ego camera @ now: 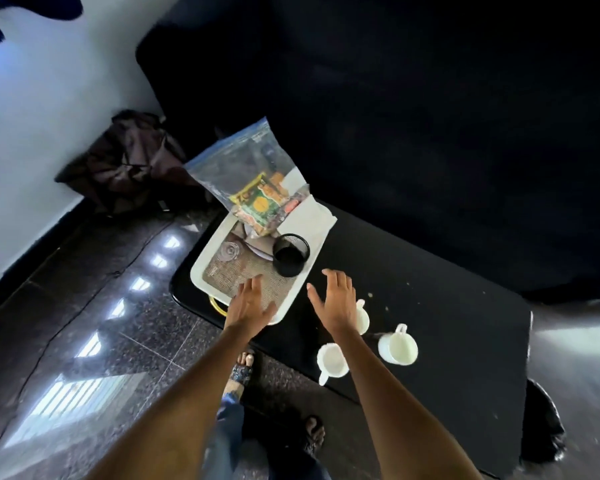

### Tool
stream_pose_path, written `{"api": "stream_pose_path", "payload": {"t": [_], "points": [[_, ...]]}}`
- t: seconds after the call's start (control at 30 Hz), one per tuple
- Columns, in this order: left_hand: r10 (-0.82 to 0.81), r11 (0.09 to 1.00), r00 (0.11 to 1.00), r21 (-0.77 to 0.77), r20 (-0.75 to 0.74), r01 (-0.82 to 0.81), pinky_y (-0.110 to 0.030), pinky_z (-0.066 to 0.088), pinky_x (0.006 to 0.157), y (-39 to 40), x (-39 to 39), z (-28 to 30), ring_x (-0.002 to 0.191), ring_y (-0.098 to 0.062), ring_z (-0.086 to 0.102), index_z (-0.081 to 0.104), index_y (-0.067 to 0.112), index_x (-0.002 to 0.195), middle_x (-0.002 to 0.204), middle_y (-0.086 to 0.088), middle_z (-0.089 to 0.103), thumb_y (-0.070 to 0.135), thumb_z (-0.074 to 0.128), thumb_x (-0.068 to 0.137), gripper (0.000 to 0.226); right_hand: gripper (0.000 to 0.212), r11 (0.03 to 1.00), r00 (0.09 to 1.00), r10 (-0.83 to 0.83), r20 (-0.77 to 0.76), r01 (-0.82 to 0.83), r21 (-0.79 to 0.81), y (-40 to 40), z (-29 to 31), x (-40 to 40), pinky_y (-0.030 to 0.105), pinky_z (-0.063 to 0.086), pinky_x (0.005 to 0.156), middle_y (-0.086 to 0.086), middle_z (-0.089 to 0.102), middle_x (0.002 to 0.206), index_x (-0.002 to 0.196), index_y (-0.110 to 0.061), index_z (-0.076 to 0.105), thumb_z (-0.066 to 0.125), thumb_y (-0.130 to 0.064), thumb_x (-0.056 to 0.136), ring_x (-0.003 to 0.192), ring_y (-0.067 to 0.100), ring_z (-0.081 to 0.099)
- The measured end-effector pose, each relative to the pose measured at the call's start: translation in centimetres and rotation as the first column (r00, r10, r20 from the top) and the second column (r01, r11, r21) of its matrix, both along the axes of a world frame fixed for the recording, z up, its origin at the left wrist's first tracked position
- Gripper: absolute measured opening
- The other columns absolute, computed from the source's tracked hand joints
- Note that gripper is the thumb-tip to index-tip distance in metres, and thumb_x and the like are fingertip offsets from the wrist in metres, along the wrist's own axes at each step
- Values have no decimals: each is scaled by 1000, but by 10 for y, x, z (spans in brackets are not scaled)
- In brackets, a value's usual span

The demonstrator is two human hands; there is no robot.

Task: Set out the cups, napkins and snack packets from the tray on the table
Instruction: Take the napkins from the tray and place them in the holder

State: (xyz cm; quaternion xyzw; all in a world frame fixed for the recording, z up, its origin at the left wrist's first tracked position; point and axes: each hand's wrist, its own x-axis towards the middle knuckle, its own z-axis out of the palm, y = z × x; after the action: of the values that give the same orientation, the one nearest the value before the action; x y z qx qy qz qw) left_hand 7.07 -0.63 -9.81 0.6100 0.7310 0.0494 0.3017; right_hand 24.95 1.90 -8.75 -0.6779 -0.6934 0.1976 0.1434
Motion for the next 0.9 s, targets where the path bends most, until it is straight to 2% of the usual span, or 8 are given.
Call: {"api": "stream_pose_path", "payload": {"t": [0.1, 0.3, 0.37, 0.5, 0.6, 0.67, 0.73, 0.9], "points": [[-85, 996, 996, -2, -34, 85, -41, 44, 99, 32, -21, -2, 127, -29, 41, 28, 8, 143, 140, -13, 42, 37, 57, 86, 70, 48, 996, 999, -33, -12, 32, -81, 22, -5, -8, 43, 44, 90, 16, 57, 118, 124, -3, 52, 58, -35, 89, 110, 34, 52], [-63, 998, 997, 32, 41, 62, -42, 48, 99, 92, -30, -13, 131, -27, 41, 28, 11, 143, 143, -12, 40, 56, 61, 78, 86, 46, 954, 992, -130, -7, 123, -273, 81, -24, -11, 42, 44, 92, 14, 51, 125, 129, -9, 44, 54, -32, 90, 120, 31, 45], [-137, 991, 988, 7, 69, 137, -44, 45, 104, 109, -23, -20, 135, -26, 36, 22, 15, 145, 147, -10, 34, 60, 64, 72, 95, 48, 938, 983, -184, -6, 173, -301, 103, -32, -14, 42, 43, 94, 15, 50, 128, 132, -8, 42, 54, -29, 90, 123, 31, 43], [-326, 943, 940, -39, 104, 331, -45, 43, 101, 127, -14, -36, 137, -27, 34, 16, 18, 147, 150, -10, 27, 59, 72, 64, 108, 56, 896, 954, -300, -9, 279, -347, 149, -52, -18, 44, 38, 99, 22, 42, 136, 137, -5, 35, 56, -22, 89, 128, 37, 37], [-435, 898, 891, -16, 131, 440, -42, 42, 104, 138, -17, -49, 135, -27, 34, 17, 13, 148, 148, -11, 30, 50, 80, 60, 114, 62, 835, 932, -358, -51, 295, -464, 181, -67, -27, 45, 32, 106, 22, 28, 146, 144, -17, 27, 56, -24, 90, 135, 38, 25], [-451, 890, 882, -2, 137, 456, -42, 44, 104, 145, -19, -53, 134, -26, 36, 20, 11, 147, 146, -11, 33, 46, 80, 63, 110, 57, 757, 906, -418, -69, 306, -578, 199, -74, -34, 43, 28, 109, 21, 24, 147, 142, -27, 32, 54, -30, 90, 136, 38, 21], [-449, 891, 881, 7, 148, 453, -42, 47, 101, 152, -21, -58, 131, -25, 40, 24, 10, 145, 143, -9, 37, 45, 80, 64, 104, 51, 689, 878, -475, -66, 324, -648, 210, -80, -39, 40, 30, 108, 19, 29, 144, 138, -28, 41, 54, -35, 90, 135, 36, 24], [-461, 886, 875, 29, 150, 462, -40, 49, 98, 156, -24, -63, 127, -23, 44, 31, 10, 140, 138, -8, 43, 44, 80, 62, 99, 49, 673, 735, -663, -145, 500, -544, 206, -85, -37, 39, 39, 104, 15, 46, 139, 128, -7, 54, 63, -28, 86, 131, 29, 40]]}}
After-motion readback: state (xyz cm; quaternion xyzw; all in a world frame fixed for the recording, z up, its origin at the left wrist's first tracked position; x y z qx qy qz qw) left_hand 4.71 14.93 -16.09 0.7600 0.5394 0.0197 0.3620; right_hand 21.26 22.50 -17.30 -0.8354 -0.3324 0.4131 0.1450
